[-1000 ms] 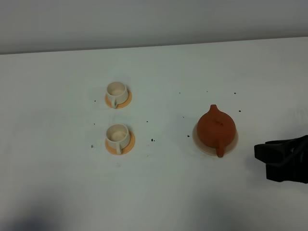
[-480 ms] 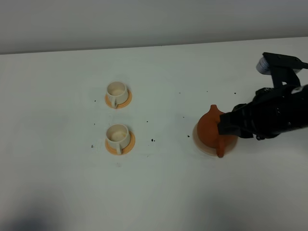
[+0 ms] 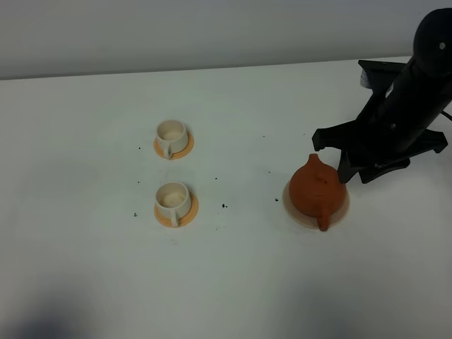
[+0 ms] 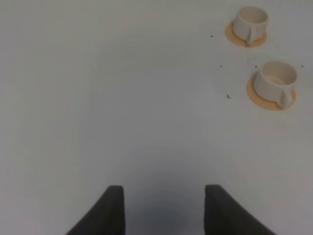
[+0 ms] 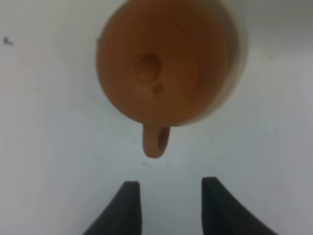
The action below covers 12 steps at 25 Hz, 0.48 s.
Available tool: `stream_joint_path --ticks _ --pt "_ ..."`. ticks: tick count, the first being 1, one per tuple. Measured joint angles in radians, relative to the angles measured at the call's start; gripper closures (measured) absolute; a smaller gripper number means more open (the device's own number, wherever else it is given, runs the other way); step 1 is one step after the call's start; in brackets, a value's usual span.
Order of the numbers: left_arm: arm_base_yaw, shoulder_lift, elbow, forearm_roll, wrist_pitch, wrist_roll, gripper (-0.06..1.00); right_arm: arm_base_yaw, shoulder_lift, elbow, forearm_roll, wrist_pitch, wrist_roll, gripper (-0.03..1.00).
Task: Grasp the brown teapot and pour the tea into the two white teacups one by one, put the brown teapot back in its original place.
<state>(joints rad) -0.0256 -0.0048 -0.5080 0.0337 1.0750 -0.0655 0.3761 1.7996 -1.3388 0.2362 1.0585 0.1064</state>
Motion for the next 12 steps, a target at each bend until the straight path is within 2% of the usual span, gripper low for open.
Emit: stream_joint_path --ticks 2,6,12 --pt "0.000 0.000 0.000 0.000 0.000 0.000 0.55 0.003 0.050 -0.047 -0.003 0.066 0.015 0.65" --pt "0.000 0.000 0.000 0.000 0.000 -0.001 0.55 0.038 0.145 -0.130 -0.023 0.138 0.027 0.65" --pt "0.000 0.000 0.000 0.000 0.000 -0.001 0.55 0.079 0.257 -0.260 -0.042 0.151 0.067 0.65"
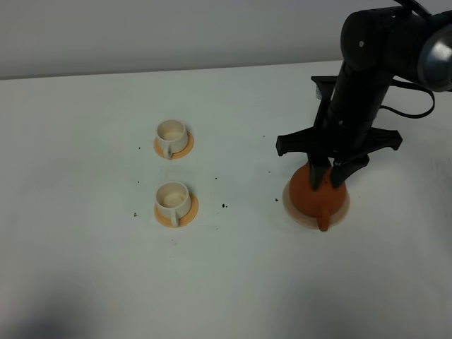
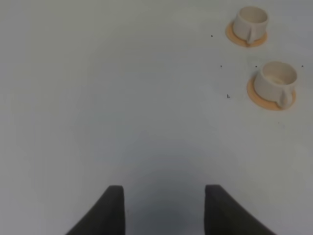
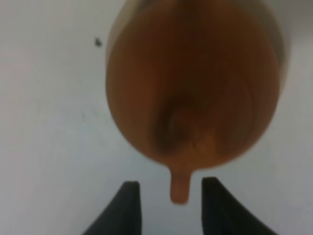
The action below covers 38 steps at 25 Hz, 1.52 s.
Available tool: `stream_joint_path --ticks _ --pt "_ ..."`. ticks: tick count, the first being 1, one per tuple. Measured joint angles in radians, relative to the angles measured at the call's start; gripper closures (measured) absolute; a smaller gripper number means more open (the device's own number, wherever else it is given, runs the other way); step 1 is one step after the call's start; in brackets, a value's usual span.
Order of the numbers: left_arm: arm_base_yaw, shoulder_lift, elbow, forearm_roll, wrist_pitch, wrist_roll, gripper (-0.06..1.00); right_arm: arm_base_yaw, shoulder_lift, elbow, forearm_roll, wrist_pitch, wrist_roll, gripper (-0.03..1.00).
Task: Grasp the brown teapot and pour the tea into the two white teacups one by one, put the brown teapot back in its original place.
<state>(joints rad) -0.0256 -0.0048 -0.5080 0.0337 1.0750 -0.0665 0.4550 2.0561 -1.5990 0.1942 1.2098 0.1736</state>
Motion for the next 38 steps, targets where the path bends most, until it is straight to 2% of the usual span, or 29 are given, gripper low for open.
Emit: stream_joint_path --ticks 4,11,18,25,38 --pt "0.000 0.000 0.000 0.000 0.000 0.000 0.55 0.000 0.051 -0.021 0.020 0.001 0.026 0.65" --pt "0.000 0.000 0.000 0.000 0.000 0.000 0.55 0.000 0.018 -0.023 0.027 0.001 0.045 0.65" --pt "0.000 0.000 0.000 0.000 0.000 0.001 0.55 0.028 -0.107 0.096 -0.025 0.001 0.104 0.65" --pt "0.000 0.000 0.000 0.000 0.000 0.002 0.55 0.125 -0.140 0.166 -0.135 0.007 0.175 0.65" --pt "0.000 0.000 0.000 0.000 0.000 0.005 0.55 0.129 -0.072 0.172 -0.114 -0.014 0.191 0.65"
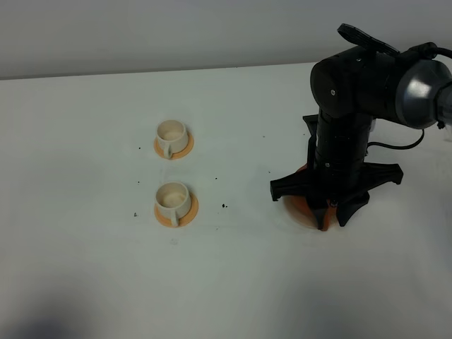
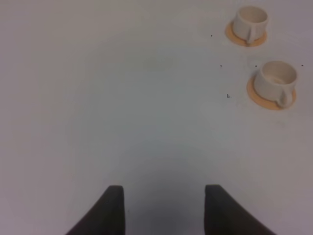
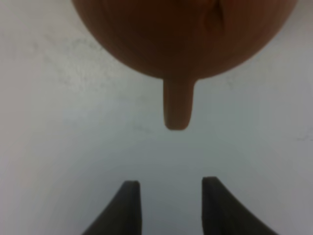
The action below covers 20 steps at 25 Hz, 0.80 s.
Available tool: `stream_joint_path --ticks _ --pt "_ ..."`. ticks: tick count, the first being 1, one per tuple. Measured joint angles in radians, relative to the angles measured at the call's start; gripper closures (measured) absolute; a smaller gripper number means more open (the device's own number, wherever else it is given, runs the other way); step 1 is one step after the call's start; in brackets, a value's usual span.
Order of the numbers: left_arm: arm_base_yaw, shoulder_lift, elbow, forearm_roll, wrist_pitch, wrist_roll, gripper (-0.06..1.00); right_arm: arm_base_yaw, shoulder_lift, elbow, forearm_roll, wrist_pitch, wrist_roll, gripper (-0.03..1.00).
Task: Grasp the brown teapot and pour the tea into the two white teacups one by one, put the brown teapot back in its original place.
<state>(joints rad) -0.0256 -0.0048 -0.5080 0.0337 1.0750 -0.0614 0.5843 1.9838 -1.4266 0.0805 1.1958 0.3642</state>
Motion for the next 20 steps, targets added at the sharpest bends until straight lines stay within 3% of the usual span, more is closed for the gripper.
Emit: stream_joint_path --ticks 10,20 --pt "0.000 0.000 0.000 0.000 0.000 0.000 0.55 -0.034 0.036 -0.034 -0.007 -0.050 0.022 0.60" --pt "0.000 0.000 0.000 0.000 0.000 0.000 0.55 -0.036 0.117 -0.100 -0.012 -0.009 0.022 0.54"
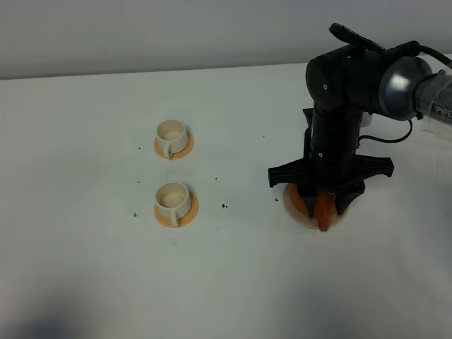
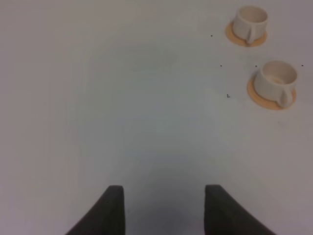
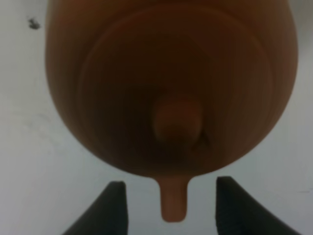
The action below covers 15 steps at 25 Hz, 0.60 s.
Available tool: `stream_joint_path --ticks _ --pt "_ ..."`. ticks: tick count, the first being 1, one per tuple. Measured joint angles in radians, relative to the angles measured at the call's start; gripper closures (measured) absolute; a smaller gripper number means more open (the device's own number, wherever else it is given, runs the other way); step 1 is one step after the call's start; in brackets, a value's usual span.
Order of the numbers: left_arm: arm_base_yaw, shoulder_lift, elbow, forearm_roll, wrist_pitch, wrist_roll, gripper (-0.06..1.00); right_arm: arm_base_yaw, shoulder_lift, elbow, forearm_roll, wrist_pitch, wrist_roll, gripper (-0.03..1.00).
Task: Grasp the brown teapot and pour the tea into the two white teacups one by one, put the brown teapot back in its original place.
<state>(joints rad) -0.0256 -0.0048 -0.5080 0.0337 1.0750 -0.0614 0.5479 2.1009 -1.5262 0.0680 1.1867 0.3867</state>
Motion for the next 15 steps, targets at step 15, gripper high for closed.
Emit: stream_joint_path --ticks 15 --pt "0.000 0.000 0.000 0.000 0.000 -0.001 0.55 -0.001 0.046 -0.007 -0.014 0.008 0.000 0.61"
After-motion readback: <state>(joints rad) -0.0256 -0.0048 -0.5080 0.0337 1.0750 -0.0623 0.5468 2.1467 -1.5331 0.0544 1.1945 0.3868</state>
